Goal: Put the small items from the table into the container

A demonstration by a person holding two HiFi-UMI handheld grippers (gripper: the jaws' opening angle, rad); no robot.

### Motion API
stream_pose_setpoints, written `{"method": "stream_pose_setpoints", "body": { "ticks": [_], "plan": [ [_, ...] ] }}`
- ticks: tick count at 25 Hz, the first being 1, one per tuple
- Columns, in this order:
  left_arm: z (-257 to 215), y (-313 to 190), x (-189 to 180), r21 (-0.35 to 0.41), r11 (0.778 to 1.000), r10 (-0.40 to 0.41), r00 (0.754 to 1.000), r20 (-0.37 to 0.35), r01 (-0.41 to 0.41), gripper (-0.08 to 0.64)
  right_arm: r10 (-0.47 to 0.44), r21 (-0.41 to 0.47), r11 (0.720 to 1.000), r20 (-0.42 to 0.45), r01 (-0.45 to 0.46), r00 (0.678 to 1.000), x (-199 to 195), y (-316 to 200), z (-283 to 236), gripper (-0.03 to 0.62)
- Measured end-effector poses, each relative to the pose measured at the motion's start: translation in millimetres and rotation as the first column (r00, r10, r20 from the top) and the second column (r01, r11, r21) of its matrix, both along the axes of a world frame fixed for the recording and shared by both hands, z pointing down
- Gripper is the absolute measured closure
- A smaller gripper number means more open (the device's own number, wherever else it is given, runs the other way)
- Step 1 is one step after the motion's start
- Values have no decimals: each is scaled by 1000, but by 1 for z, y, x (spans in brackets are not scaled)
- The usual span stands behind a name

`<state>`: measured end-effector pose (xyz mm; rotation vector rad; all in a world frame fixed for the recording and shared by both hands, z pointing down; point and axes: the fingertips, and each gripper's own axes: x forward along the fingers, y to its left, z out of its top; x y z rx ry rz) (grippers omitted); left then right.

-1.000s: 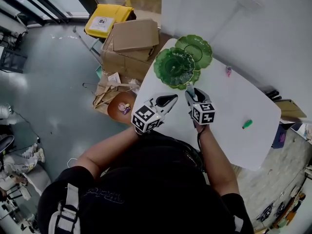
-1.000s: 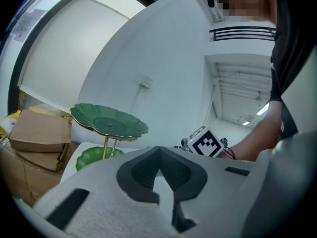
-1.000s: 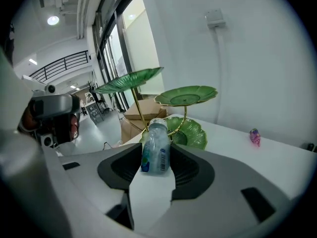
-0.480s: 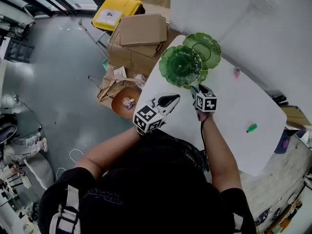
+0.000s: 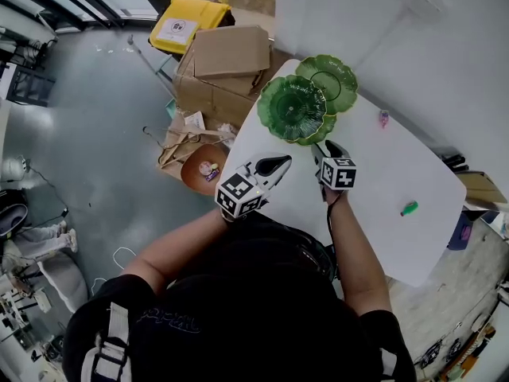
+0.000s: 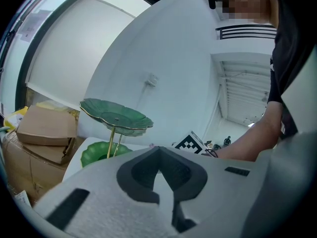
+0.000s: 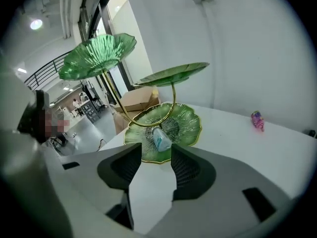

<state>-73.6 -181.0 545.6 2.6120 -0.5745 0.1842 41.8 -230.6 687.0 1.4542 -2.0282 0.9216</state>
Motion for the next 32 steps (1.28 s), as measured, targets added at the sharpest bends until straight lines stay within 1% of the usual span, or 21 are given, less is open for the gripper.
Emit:
{"method": "stream_pose_setpoints", "body": {
  "ticks": [4,7,9,10,13,15,17,20,22,25,28,32],
  "plan": [
    [-12,2,6,25,999,27,1000,-15,-26,555,58,74,995,36,-61,998,5,15,-34,405],
    [-24,4,14,51,997,60,998,-30,-59,555,75,146,986,39,-80,996,5,29,-67,409],
    [-36,8,20,69,994,92,995,-40,-89,555,80,201,976,32,-84,996,3,40,-93,431],
    [-43,10,23,80,991,110,993,-45,-106,555,79,230,970,25,-82,997,1,45,-106,453],
    [-64,17,30,112,983,156,986,-60,-148,555,76,315,946,10,-75,997,-6,63,-144,511],
    [-79,19,33,130,979,171,982,-78,-160,555,70,369,927,11,-69,998,-13,75,-168,540],
    [-91,23,34,145,976,180,979,-96,-165,556,57,417,907,7,-55,998,-24,87,-188,554],
    [-98,37,36,136,974,195,973,-120,-179,555,56,482,875,5,-52,998,-42,109,-212,568],
    [-96,46,38,124,973,211,969,-125,-196,555,52,506,861,16,-53,999,-51,119,-219,569],
    [-94,50,41,122,969,229,965,-125,-214,555,69,520,851,14,-66,998,-46,123,-224,569],
    [-97,50,44,125,969,229,964,-131,-213,555,97,517,851,17,-92,995,-38,126,-225,569],
    [-97,49,46,127,967,237,962,-137,-220,555,98,509,855,25,-97,995,-38,127,-221,569]
  ]
}}
